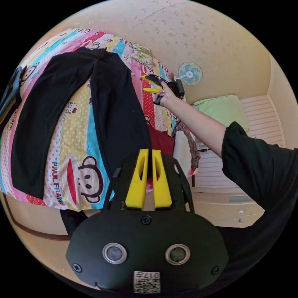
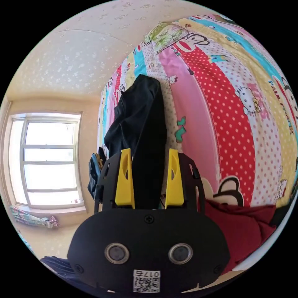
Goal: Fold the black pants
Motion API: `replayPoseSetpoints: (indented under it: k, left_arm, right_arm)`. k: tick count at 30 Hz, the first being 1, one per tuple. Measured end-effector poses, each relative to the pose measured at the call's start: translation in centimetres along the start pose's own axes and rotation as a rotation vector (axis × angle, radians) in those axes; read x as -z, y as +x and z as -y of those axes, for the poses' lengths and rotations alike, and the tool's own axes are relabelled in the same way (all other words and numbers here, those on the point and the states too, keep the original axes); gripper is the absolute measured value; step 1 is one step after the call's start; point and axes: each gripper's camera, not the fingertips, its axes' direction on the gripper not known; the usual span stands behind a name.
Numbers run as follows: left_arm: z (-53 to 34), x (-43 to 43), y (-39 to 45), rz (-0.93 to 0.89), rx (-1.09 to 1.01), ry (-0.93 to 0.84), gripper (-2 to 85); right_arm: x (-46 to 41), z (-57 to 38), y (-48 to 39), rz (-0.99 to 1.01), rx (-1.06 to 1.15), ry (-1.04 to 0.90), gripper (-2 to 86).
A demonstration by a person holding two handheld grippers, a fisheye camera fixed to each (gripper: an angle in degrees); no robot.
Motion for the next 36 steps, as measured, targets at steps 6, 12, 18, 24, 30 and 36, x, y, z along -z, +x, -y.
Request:
replayPoseSetpoints:
  k: [6,12,18,24,30,36]
  left_arm:
    - [0.7,5.9,-2.4,-0.08,0.067,0.045,0.1]
    - [1.0,13.6,-6.9,-0.495,0.138,0.174,-0.6]
    - [0.5,21.8,-15.3,-0.329,0.299,0.189,-0.7]
    - [1.0,29.3,-23.1,-0.17,0.406,0.152,1.5]
    - [6.6,26.7,-25.8,-0.281,0.297,-0.08,8.8]
    - [14.0,17.9,-22.7,-0.32,0.259,-0.241,12.4]
  right_arm:
    - [-7.0,10.3,-3.6,-0.359,0.075,-0.03,17.2]
    - [-11.1,10.4,-7.6,-0.798,0.224,-0.001,1.7]
    - [-14.3,9.6,-16.2,-0.523,0.361,-0.011,0.8]
    - [-25.3,8.5,-27.7,-0.398,0.512,-0.086,2.3]
    - [-28.3,5.2,-26.2,-0.61,0.517,-0.015,6.4]
    - [-20.5,-2.7,-17.1,-0.715,0.54,-0.029,6.8]
